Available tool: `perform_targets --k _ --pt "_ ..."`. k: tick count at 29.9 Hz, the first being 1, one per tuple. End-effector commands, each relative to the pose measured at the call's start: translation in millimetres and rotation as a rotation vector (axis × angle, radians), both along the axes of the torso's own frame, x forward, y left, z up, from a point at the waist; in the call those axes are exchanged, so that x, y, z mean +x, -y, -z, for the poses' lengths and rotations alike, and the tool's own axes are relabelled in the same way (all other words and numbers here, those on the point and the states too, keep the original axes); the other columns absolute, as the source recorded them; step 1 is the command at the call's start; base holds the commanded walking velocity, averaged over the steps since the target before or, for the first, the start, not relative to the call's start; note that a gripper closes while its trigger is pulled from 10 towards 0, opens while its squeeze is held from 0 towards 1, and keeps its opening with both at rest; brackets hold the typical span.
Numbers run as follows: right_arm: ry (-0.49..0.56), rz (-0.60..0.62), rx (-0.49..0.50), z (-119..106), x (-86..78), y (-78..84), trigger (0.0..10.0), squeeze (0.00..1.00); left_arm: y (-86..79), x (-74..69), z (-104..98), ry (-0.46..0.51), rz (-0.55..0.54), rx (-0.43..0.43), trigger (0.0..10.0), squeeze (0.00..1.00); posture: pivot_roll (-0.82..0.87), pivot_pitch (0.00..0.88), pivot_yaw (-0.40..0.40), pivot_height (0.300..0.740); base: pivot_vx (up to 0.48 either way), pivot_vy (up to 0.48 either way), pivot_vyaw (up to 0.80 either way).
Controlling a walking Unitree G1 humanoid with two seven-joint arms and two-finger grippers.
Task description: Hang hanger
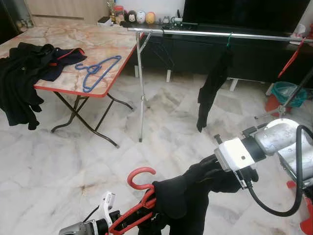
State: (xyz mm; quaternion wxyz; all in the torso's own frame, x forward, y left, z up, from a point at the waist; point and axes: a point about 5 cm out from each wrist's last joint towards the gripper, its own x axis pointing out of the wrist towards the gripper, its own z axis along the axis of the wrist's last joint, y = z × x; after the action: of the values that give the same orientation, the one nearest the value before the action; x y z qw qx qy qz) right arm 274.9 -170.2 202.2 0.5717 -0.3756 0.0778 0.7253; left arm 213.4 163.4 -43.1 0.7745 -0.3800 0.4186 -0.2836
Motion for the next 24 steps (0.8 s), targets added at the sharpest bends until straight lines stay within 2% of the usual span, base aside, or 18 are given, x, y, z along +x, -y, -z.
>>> perform_targets --k 1,24 --pt "0.048 -0.005 0.040 -13.1 0.6 -1.2 10.0 0.00 -2.1 -4.2 2.9 -0.013 -0.005 0.009 0.0 0.00 -0.08 0.008 -0.042 0.740 0.000 0.000 0.00" --pt "0.036 0.015 0.034 -5.5 -0.1 0.2 10.0 0.00 -8.1 -3.6 4.3 0.004 -0.054 0.043 0.0 0.00 -0.07 0.010 -0.039 0.740 0.000 0.000 0.00"
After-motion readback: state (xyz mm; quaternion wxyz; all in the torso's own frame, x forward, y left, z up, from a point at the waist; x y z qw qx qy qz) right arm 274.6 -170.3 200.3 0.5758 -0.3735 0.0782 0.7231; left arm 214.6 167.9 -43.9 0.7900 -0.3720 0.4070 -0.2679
